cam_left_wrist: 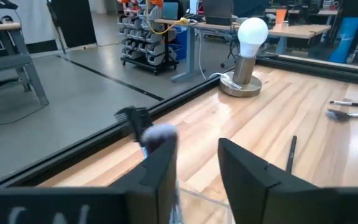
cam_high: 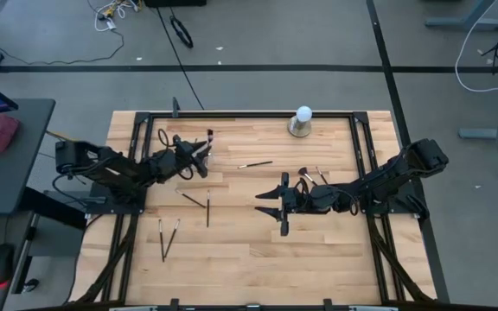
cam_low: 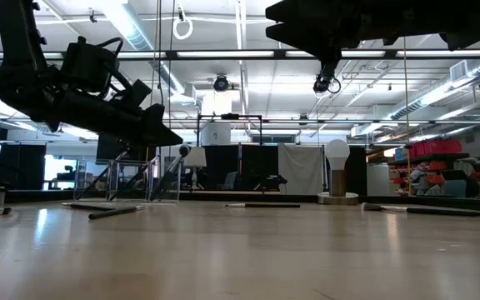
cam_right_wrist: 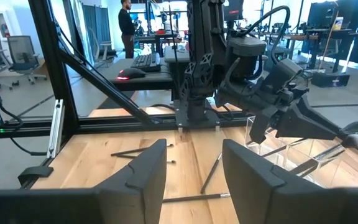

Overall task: Put items in baskets/containers
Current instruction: Put the black powder brush into the right section of the transparent organizer, then put the black eyeshadow brush into the left section of the transparent organizer

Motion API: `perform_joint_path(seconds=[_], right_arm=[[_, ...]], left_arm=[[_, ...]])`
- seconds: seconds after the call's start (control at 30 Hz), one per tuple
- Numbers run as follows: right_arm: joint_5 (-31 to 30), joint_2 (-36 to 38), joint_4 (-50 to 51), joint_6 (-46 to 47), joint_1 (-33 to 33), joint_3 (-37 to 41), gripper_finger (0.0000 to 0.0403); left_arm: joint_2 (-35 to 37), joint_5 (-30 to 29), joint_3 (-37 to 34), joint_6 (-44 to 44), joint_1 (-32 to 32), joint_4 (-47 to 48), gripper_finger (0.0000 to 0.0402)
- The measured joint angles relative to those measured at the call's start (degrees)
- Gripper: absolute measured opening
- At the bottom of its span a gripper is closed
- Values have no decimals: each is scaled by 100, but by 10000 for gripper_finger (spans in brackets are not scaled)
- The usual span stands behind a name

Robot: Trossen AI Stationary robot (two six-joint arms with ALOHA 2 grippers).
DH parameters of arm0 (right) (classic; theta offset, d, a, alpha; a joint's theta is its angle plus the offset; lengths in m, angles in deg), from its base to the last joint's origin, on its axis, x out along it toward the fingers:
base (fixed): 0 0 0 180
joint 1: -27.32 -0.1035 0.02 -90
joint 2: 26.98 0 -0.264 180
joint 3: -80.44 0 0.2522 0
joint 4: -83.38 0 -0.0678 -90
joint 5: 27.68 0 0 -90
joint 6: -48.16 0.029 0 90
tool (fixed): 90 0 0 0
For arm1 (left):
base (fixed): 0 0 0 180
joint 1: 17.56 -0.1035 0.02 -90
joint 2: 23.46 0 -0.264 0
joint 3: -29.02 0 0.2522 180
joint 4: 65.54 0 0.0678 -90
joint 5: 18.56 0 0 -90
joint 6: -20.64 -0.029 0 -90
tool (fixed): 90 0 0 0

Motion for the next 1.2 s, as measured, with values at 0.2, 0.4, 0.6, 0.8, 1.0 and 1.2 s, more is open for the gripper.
perform_joint_path(seconds=[0.2,0.4,0.6,0.8,1.0,1.2], right_arm=[[4,0,160,46,0,0,158],[4,0,231,46,0,0,158],[4,0,283,55,0,0,158],[14,-2,462,267,-27,0,158],[13,-2,534,287,-107,0,158],[2,-2,481,199,-107,0,158]], left_arm=[[398,-291,79,-21,293,123,151],[1143,-871,1177,-673,1259,2346,136],[1047,-1305,3423,-590,2626,6925,112],[482,-1099,4759,1180,4050,10053,91],[68,74,4792,4004,5139,11145,80],[-182,614,4275,7322,5776,11246,110]])
